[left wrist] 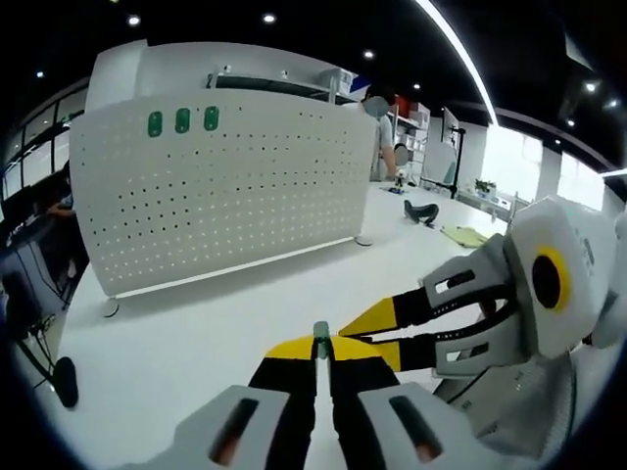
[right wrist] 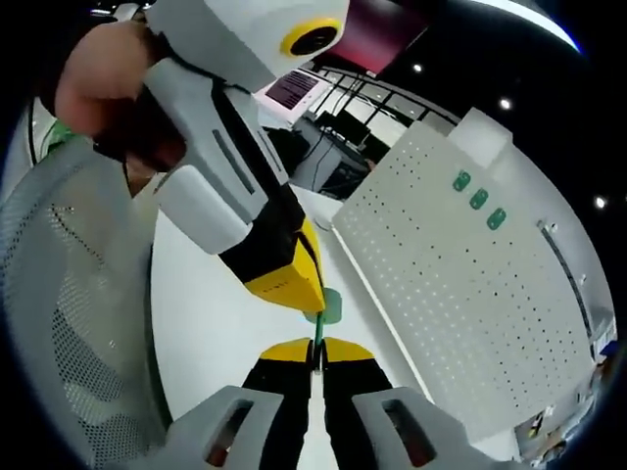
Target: Insert the hook assembly into the mounting plate slot until the hook locks in place.
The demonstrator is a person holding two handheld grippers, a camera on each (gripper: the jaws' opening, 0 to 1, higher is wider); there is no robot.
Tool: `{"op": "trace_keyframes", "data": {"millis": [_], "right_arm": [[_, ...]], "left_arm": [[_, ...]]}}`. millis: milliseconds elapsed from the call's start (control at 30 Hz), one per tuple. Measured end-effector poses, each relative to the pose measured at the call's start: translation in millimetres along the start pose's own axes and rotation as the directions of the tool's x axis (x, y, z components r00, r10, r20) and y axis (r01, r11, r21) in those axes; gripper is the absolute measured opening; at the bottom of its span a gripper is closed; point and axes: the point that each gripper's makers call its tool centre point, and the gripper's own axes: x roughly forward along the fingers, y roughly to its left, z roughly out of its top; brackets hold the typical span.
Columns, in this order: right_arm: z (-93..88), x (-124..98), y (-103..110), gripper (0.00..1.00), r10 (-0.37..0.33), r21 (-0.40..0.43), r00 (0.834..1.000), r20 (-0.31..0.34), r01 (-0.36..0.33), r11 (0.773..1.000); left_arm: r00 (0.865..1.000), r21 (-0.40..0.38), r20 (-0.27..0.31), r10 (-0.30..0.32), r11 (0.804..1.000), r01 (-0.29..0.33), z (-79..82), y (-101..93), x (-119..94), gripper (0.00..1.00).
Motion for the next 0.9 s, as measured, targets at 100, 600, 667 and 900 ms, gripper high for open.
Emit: {"op": "trace_keyframes", "data": {"millis": [100,600,667,900], "right_arm": [[2.6,0.3,-0.6,0.03,-0.001,0.014,1.0,0.012,0.001,1.0],[12.6,-7.1,-11.2,0.1,0.001,0.369,0.99,0.138,-0.052,0.928],[9.8,-8.2,-14.6,0.1,-0.007,0.388,0.991,0.135,-0.046,0.921],[12.9,-11.4,-14.8,0.13,-0.008,0.512,0.98,0.198,-0.096,0.853]], "left_arm": [[1.0,-0.016,0.015,0.013,1.0,-0.013,3.2,1.7,-0.5,0.02],[0.998,-0.001,0.062,0.026,1.0,-0.026,9.7,7.1,-4.6,0.02],[0.997,-0.006,0.072,0.03,1.0,-0.03,11.0,9.5,-5.7,0.02],[0.995,-0.02,0.098,0.03,0.999,-0.028,14.0,11.7,-7.5,0.02]]}}
